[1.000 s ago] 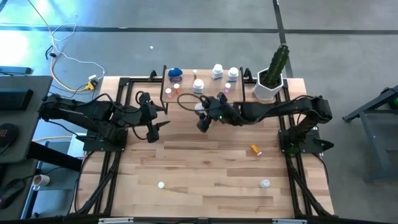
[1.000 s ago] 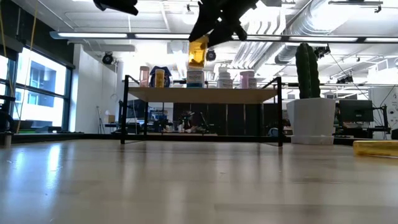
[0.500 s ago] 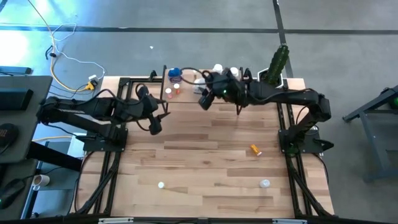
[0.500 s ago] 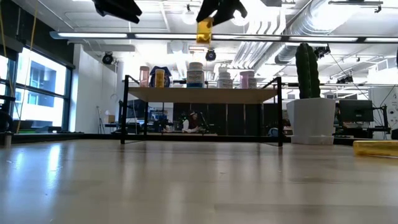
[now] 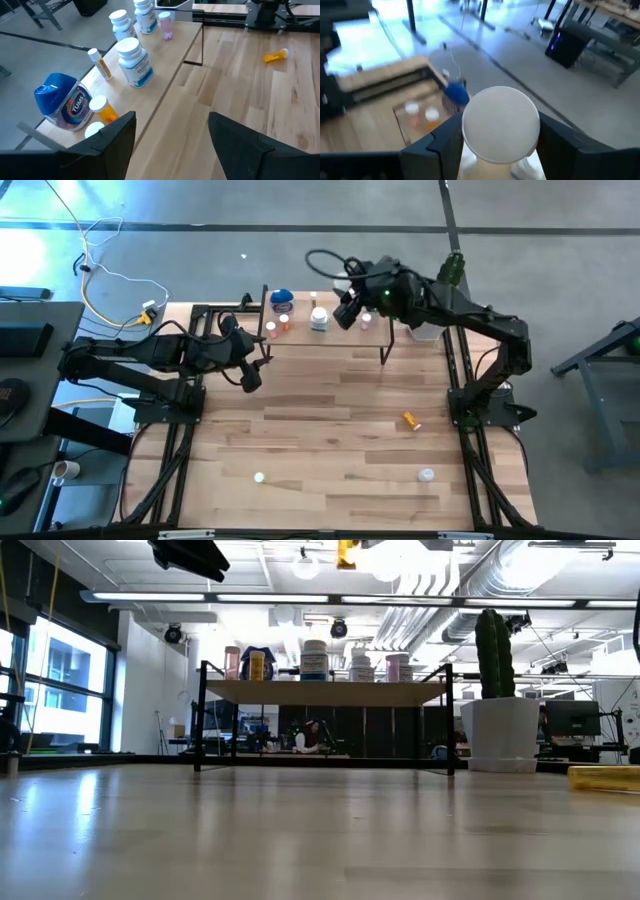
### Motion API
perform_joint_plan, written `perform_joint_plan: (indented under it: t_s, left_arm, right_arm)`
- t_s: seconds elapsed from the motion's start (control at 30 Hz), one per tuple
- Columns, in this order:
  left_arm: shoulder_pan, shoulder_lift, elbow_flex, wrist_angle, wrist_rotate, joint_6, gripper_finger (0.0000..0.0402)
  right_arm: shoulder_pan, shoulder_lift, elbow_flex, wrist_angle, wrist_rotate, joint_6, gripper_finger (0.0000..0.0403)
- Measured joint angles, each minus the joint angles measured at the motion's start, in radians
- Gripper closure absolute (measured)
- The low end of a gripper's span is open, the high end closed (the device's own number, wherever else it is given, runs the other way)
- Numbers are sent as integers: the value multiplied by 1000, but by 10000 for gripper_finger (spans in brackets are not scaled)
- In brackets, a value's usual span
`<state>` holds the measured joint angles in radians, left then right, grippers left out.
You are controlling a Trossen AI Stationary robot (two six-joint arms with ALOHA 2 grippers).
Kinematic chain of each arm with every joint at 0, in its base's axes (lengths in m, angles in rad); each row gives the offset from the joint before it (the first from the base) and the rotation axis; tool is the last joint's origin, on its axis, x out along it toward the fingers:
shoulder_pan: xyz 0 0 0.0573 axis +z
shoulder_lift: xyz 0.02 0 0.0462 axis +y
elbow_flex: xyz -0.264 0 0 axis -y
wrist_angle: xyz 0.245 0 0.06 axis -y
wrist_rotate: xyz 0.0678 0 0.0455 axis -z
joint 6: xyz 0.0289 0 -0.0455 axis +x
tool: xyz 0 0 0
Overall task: Pick and place medicine bottles onto shelf by color
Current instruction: Put the orange pill bottle on the shelf
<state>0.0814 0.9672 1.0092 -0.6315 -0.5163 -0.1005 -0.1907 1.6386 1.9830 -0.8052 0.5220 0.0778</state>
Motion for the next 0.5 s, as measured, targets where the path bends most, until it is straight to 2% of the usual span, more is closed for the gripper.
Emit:
perform_joint_plan:
  t_s: [0.1, 0.2, 0.33, 0.5]
  left_arm:
    - [10, 0, 0, 0, 0, 0, 163]
    - [18, 0, 0, 0, 0, 0, 163]
    - [26, 0, 0, 0, 1, 0, 163]
    - [26, 0, 0, 1, 0, 0, 163]
  right_arm:
    - [-10, -1, -23, -71, -3, 31, 210]
    - [-25, -15, -157, -53, -26, 82, 210]
    - [-48, -51, -348, 109, -105, 125, 210]
    - [-84, -55, -469, 184, -191, 150, 210]
